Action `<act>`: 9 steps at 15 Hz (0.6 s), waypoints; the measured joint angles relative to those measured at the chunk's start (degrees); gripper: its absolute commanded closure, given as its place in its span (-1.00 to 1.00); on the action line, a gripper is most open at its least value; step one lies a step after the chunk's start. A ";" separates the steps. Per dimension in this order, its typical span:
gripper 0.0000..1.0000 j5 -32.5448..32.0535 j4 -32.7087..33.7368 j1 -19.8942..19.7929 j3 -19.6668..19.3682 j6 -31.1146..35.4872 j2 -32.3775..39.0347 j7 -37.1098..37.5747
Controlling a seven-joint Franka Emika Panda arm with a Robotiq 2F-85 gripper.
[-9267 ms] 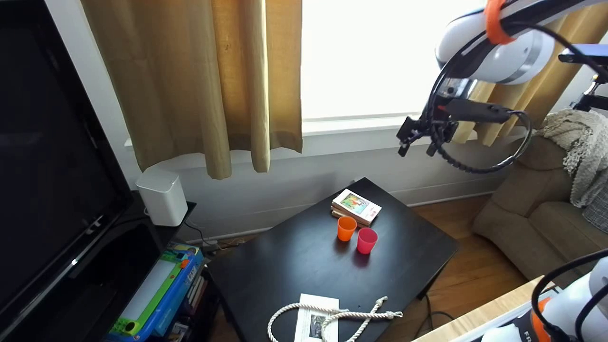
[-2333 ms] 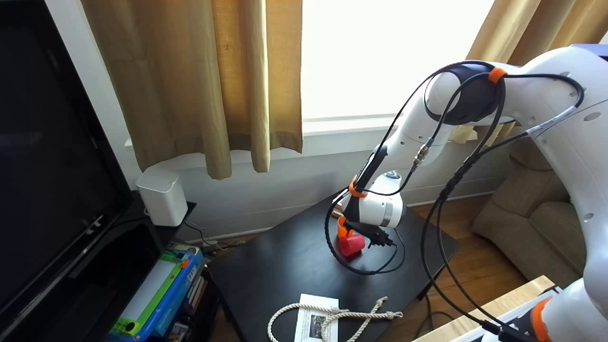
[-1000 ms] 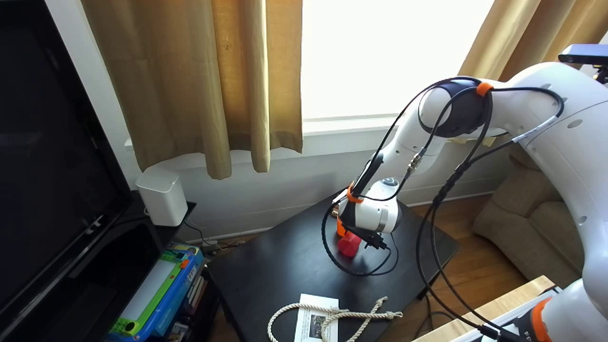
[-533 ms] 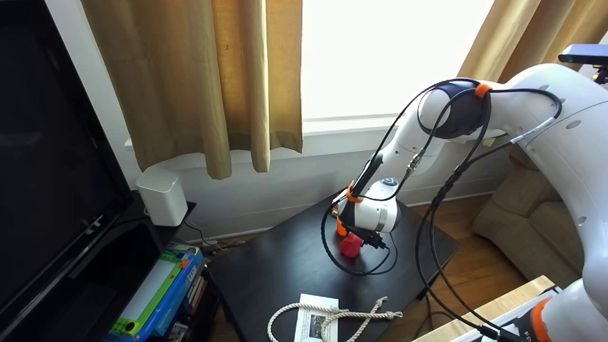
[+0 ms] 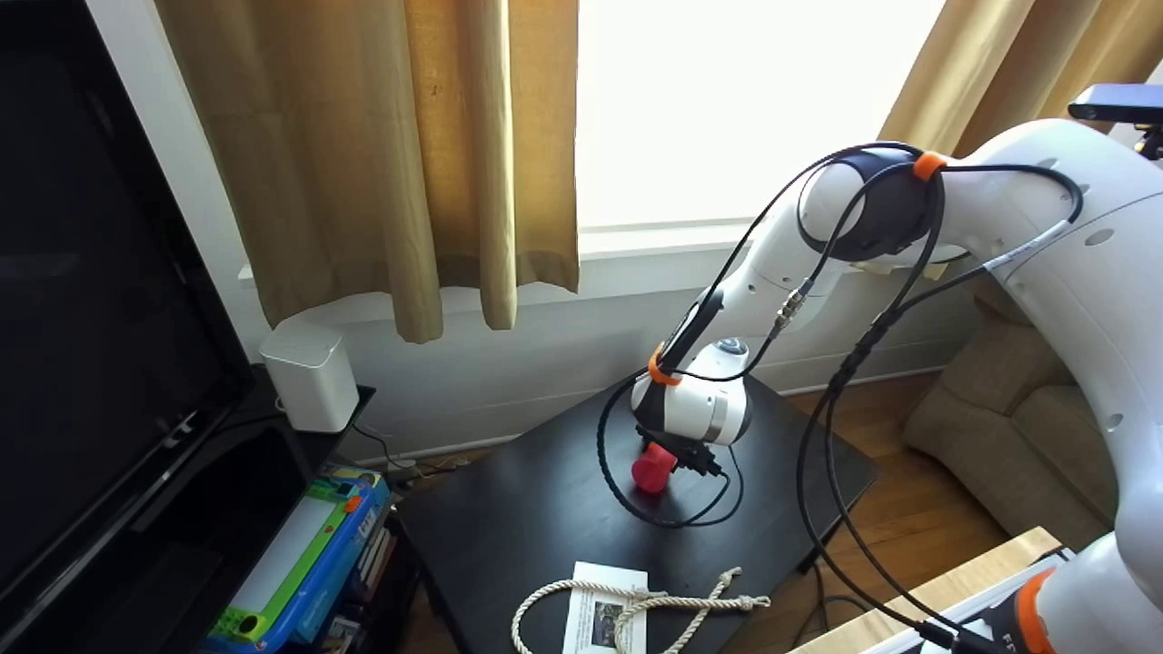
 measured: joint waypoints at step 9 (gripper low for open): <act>0.10 3.75 -0.39 15.60 -6.07 10.54 -2.79 2.02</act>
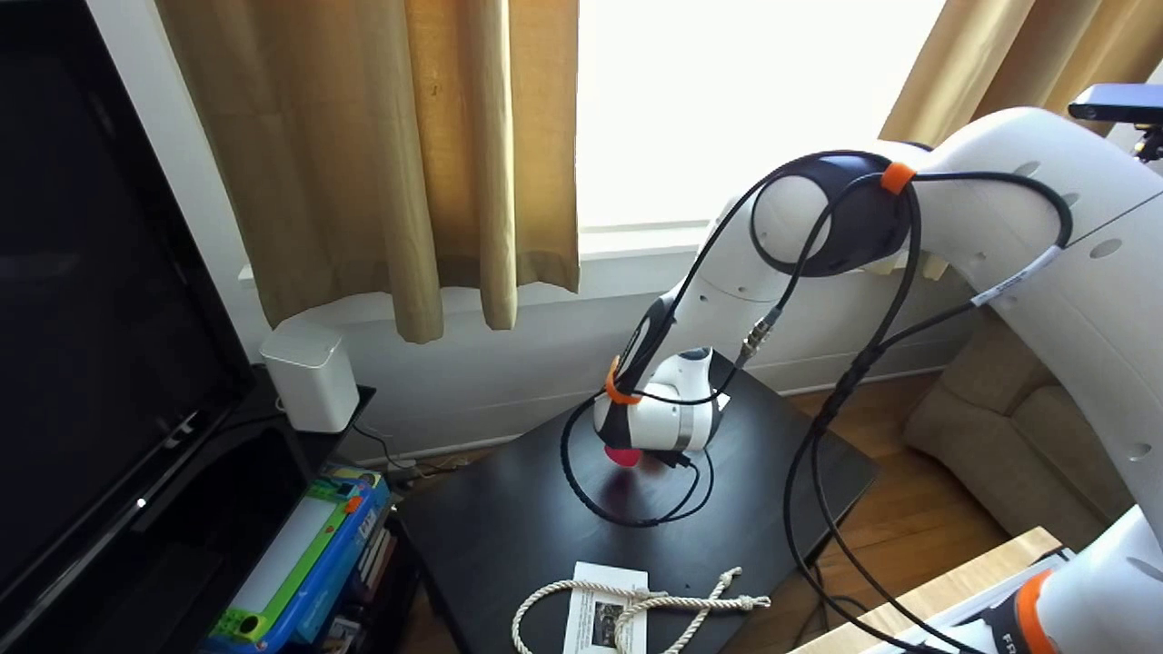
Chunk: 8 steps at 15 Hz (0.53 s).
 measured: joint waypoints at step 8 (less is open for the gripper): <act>0.10 4.45 0.82 7.00 -4.89 3.37 1.43 0.11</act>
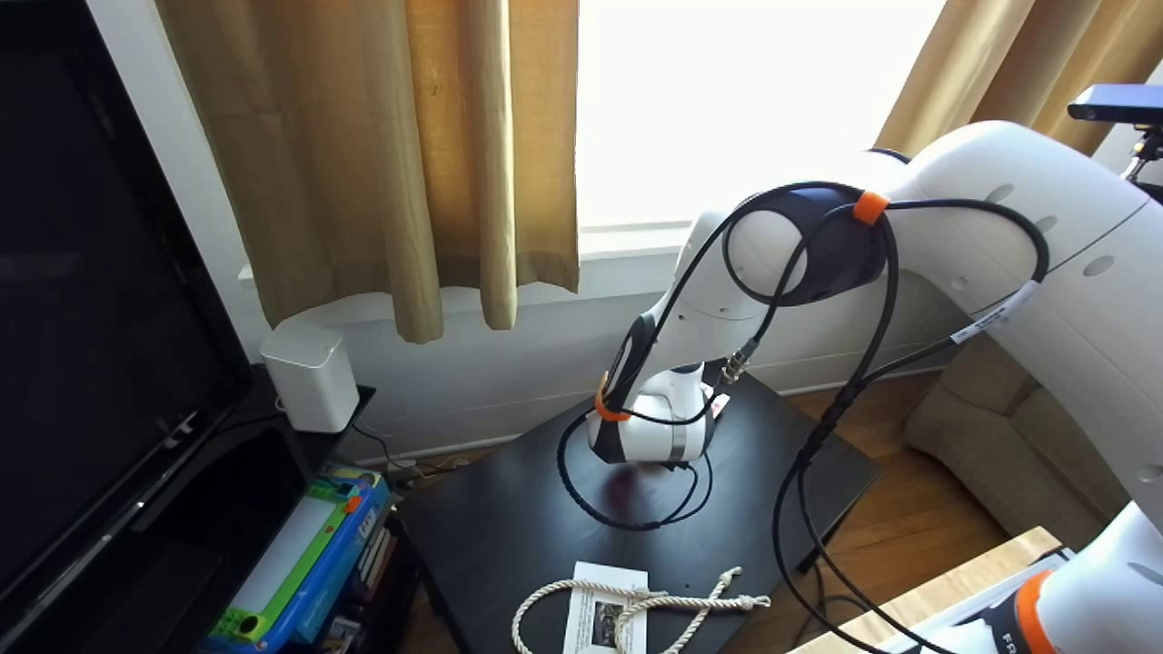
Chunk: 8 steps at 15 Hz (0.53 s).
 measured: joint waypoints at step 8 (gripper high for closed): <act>0.10 1.88 1.14 0.55 0.76 -0.05 1.30 -0.39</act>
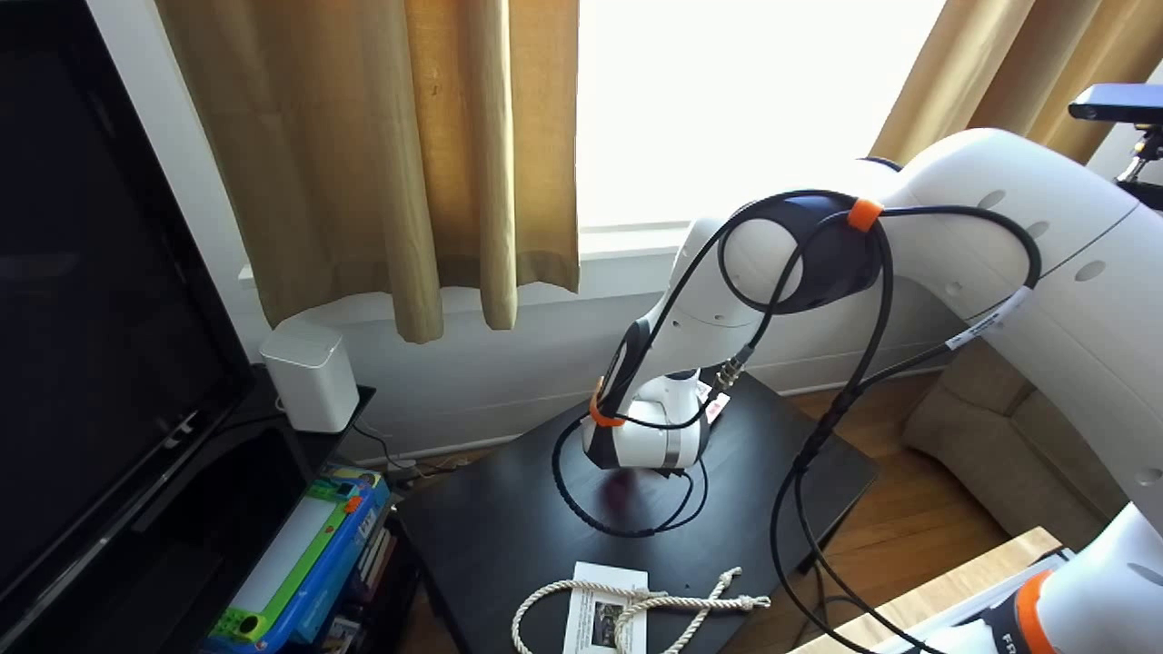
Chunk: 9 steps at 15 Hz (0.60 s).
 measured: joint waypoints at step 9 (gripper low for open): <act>0.10 14.23 2.62 12.50 -9.33 0.03 3.88 2.35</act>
